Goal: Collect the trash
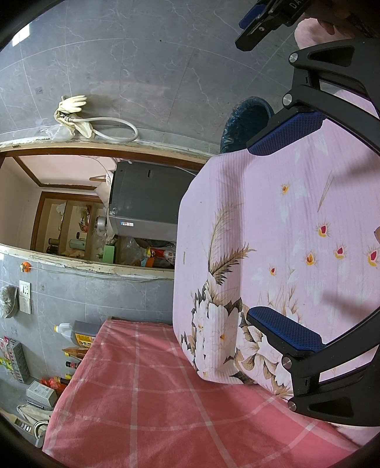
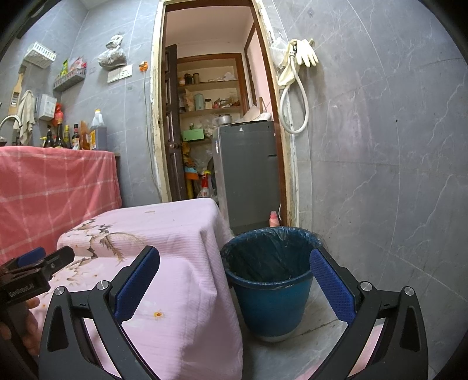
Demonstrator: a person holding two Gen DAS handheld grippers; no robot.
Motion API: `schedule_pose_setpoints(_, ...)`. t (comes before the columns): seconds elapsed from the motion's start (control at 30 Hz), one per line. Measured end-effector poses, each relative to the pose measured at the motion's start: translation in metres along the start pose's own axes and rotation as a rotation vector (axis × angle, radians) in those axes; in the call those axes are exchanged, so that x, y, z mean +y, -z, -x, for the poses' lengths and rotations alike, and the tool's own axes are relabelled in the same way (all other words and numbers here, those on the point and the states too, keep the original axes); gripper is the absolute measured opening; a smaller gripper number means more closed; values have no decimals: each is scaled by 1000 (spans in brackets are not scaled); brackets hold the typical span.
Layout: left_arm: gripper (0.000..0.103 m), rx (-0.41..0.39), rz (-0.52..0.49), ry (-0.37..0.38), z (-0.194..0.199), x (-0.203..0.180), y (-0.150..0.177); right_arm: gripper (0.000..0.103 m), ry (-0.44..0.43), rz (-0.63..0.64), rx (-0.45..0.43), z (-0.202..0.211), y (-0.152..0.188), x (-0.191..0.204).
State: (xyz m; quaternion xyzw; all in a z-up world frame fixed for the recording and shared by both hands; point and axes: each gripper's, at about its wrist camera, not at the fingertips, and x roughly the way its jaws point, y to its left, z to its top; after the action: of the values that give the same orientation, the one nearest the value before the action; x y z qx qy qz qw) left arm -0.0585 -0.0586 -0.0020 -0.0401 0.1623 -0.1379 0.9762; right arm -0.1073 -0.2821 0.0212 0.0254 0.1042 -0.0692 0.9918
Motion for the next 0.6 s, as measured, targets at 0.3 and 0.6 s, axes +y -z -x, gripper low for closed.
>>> schedule_pose_setpoints(0.3, 101, 2, 2, -1, -2, 2, 1, 103, 1, -1, 1, 0, 0, 1)
schedule_pose_setpoints(0.6, 101, 4, 2, 0, -2, 2, 1, 103, 1, -1, 0, 1, 1, 1)
